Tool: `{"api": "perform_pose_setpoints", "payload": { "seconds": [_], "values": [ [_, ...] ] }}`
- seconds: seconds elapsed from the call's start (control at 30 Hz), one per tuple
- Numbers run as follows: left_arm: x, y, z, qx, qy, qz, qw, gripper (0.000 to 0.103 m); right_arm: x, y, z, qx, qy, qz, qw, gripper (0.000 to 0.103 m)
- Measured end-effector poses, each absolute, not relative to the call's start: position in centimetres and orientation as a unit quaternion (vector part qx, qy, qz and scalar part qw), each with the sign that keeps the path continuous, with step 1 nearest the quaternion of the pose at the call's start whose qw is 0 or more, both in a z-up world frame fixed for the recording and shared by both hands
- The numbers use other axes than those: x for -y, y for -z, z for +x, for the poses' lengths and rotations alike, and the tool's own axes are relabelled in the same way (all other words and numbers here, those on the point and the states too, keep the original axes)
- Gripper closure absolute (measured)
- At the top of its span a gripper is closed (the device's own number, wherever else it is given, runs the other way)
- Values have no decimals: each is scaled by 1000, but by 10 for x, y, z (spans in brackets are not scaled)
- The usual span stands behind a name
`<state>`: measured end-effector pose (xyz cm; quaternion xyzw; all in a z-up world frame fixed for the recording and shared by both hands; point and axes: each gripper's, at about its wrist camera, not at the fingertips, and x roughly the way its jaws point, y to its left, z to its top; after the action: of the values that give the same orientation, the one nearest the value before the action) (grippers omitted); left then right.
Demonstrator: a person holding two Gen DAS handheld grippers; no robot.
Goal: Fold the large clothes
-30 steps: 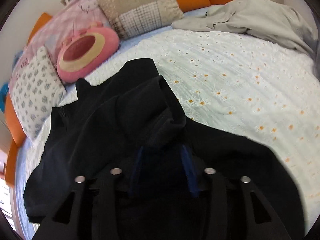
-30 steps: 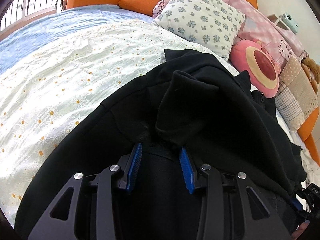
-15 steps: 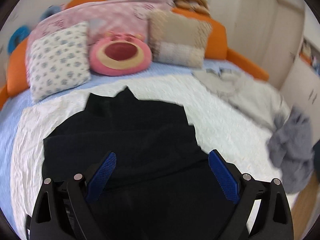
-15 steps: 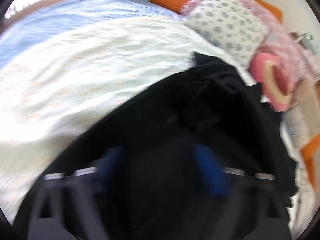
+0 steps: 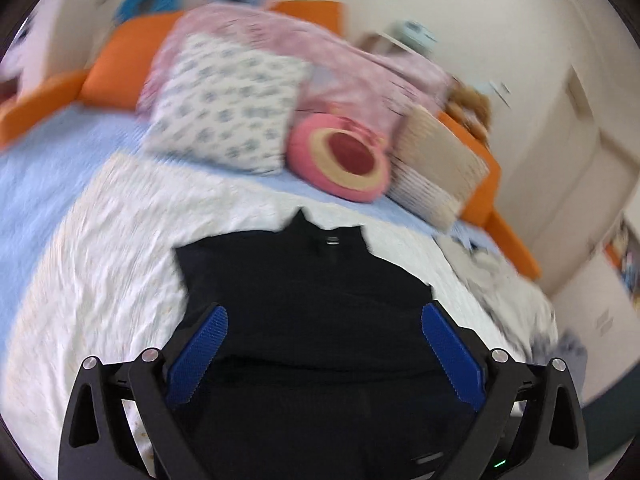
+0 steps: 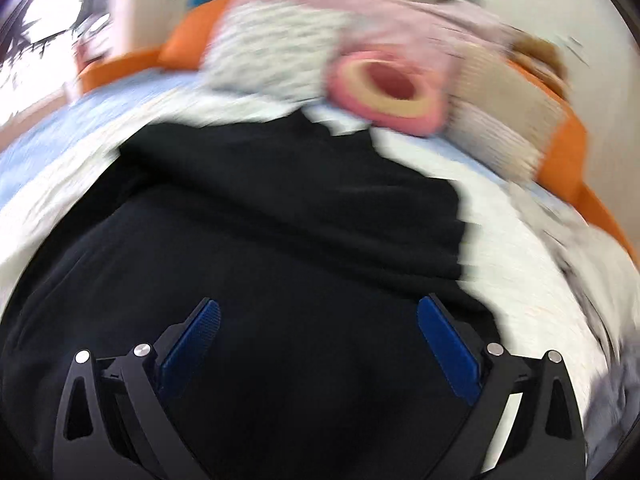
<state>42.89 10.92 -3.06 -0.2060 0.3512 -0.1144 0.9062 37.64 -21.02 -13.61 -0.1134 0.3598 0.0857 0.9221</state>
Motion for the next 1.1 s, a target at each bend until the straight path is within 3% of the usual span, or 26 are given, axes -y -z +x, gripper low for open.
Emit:
{"api": "perform_pose_setpoints", "payload": {
  "seconds": [0.17,0.3,0.5,0.87,0.9,1.0,1.1],
  "values": [
    [-136,123,439,-387,136,-310,858,5,296,112,417,-380,-80,24,921,5],
    [-124,143,447,-364,190,-339,846,5,330,113,450,-398,-90,100,907,5],
    [-101,159,471,-393,196,-331,835,5,370,127,499,-424,-102,245,866,5],
    [-124,186,500,-384,131,-363,839,5,352,149,551,-470,-94,200,855,5],
    [-127,186,500,-382,133,-370,836,5,349,154,556,-479,-97,198,850,6],
    [-133,183,496,-377,127,-377,836,5,339,164,563,-505,-93,179,839,31],
    [-136,174,490,-367,133,-373,842,5,334,165,563,-506,-91,176,840,40]
  ]
}}
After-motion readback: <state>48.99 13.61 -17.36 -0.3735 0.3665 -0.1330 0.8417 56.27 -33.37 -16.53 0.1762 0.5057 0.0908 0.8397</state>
